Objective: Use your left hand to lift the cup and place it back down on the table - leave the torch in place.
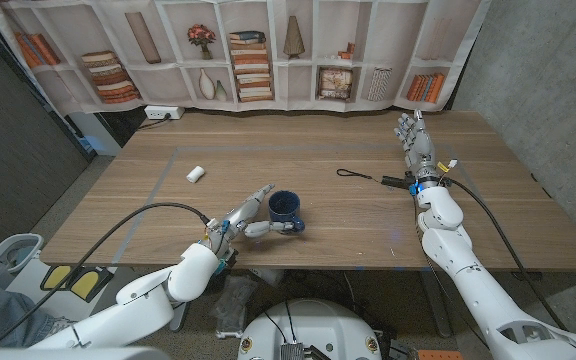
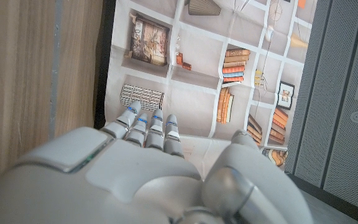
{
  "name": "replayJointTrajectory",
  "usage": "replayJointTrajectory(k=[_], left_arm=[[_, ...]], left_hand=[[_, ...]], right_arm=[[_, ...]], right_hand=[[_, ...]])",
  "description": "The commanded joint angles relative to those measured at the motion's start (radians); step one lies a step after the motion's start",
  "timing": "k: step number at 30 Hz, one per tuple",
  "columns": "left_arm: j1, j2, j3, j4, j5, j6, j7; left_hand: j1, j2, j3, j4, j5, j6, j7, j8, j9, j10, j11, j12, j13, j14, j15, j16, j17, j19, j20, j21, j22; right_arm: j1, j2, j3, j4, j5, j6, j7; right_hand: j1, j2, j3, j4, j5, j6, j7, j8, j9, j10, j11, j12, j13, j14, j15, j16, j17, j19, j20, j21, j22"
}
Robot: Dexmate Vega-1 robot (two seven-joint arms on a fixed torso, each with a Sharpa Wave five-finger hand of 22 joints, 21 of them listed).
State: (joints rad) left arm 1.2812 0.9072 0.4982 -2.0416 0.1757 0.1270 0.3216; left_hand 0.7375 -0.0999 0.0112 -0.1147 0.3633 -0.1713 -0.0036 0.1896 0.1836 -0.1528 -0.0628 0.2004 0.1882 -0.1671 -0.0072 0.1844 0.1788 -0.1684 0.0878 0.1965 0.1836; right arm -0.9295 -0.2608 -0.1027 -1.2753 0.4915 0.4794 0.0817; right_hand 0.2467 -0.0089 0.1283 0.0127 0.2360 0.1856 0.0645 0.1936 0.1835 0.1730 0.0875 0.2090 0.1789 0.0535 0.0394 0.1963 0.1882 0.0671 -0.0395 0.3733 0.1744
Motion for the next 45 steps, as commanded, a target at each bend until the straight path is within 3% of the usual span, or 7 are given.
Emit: replayJointTrajectory(k=[1, 26, 30, 38, 45], left_arm=[[-0.047, -0.008, 0.017, 0.032, -0.009, -0.027, -0.021], [-0.122, -0.039, 0.038, 0.119, -0.079, -0.112, -0.083], [-0.126, -0.041, 0.035, 0.133, -0.105, -0.125, -0.097], [-0.143, -0.048, 0.037, 0.162, -0.134, -0.145, -0.117], [-0.161, -0.063, 0.042, 0.176, -0.139, -0.143, -0.117]], left_hand=[[0.010, 0.004, -0.003, -0.003, 0.005, -0.043, -0.004, 0.007, 0.005, -0.002, -0.011, 0.009, 0.005, -0.028, -0.004, 0.004, 0.004, -0.057, 0.005, 0.006, 0.002], [0.016, 0.012, -0.009, 0.001, 0.005, -0.001, -0.012, 0.021, 0.006, 0.036, -0.013, 0.023, 0.005, 0.003, -0.012, 0.014, 0.005, -0.041, -0.003, 0.012, 0.002], [0.022, 0.019, -0.011, 0.003, 0.006, 0.061, -0.019, 0.039, 0.005, 0.077, -0.025, 0.035, 0.006, 0.022, -0.016, 0.017, 0.005, -0.026, -0.006, 0.017, 0.003], [0.024, 0.028, -0.015, 0.007, 0.005, 0.124, -0.021, 0.054, 0.005, 0.113, -0.023, 0.043, 0.006, 0.042, -0.018, 0.019, 0.005, -0.017, -0.010, 0.018, 0.003], [0.062, 0.071, -0.001, 0.005, 0.002, 0.249, -0.043, 0.080, 0.005, 0.227, -0.056, 0.069, 0.006, 0.133, -0.052, 0.036, 0.004, 0.014, -0.034, 0.025, 0.003]], right_arm=[[-0.010, -0.009, 0.005, -0.015, -0.001, 0.000, -0.010], [-0.047, -0.026, 0.015, -0.052, 0.017, 0.001, -0.031], [-0.047, -0.030, 0.012, -0.054, 0.013, 0.001, -0.032], [-0.044, -0.033, 0.008, -0.054, 0.008, 0.000, -0.035], [-0.042, -0.030, 0.011, -0.050, 0.012, -0.002, -0.040]], right_hand=[[0.005, 0.002, 0.001, -0.002, -0.003, -0.002, -0.003, 0.000, 0.003, -0.002, 0.000, 0.000, 0.005, 0.001, 0.004, -0.002, 0.003, 0.009, -0.011, -0.002, 0.006], [0.004, 0.003, -0.001, -0.004, -0.003, -0.001, -0.004, 0.001, 0.003, -0.002, 0.000, 0.001, 0.005, 0.002, 0.004, -0.002, 0.003, 0.012, -0.010, -0.010, 0.006], [0.004, 0.003, -0.001, -0.004, -0.003, -0.002, -0.004, 0.001, 0.003, -0.001, 0.001, 0.001, 0.005, 0.002, 0.004, -0.001, 0.003, 0.013, -0.011, -0.011, 0.006], [0.005, 0.004, -0.002, -0.005, -0.002, -0.002, -0.004, 0.000, 0.003, -0.001, 0.000, 0.001, 0.005, 0.003, 0.004, -0.001, 0.003, 0.015, -0.011, -0.012, 0.006], [0.005, 0.004, -0.002, -0.005, -0.002, -0.003, -0.004, 0.000, 0.003, 0.000, -0.001, 0.001, 0.005, 0.004, 0.004, -0.001, 0.003, 0.017, -0.011, -0.014, 0.006]])
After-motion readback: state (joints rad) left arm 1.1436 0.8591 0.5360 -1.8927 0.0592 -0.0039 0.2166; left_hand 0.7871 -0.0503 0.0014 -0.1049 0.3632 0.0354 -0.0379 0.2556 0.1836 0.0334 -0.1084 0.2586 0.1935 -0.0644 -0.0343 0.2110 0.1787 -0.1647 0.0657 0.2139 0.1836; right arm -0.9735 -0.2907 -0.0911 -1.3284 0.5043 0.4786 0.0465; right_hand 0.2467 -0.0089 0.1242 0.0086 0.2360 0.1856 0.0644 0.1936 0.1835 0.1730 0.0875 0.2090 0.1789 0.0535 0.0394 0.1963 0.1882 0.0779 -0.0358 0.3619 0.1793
